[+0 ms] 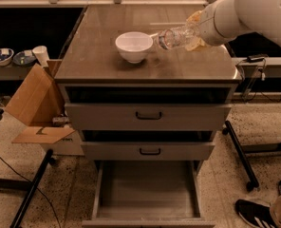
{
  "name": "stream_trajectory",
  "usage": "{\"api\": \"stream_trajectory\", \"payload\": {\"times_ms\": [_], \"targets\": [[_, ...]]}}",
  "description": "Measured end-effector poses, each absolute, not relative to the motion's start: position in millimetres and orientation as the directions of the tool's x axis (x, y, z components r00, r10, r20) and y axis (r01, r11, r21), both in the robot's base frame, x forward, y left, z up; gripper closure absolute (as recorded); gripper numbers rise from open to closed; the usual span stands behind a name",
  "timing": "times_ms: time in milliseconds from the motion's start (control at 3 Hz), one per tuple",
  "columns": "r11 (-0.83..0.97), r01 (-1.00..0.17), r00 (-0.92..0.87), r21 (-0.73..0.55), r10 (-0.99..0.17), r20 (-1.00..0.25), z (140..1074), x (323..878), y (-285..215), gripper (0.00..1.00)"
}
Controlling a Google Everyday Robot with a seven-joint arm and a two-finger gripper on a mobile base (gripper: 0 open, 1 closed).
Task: Pick water bottle from bottom drawer and place on counter
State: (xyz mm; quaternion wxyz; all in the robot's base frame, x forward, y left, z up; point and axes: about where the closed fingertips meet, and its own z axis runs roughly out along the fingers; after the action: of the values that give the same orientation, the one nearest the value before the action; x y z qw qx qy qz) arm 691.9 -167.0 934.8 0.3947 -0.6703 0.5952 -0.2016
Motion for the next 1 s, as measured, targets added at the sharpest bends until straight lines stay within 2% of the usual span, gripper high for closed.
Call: {"api": "stream_trajectory", "payload": {"times_ms": [667,1000], "targets": [[0.023,-0.648,0.213,-0.761,-0.954,-0.210,927.3,694.8,-165.5,0.12],[0.017,-0.653,0.227,-0.757,-0.949,-0.217,924.8,694.9,-163.2,0.00]]}}
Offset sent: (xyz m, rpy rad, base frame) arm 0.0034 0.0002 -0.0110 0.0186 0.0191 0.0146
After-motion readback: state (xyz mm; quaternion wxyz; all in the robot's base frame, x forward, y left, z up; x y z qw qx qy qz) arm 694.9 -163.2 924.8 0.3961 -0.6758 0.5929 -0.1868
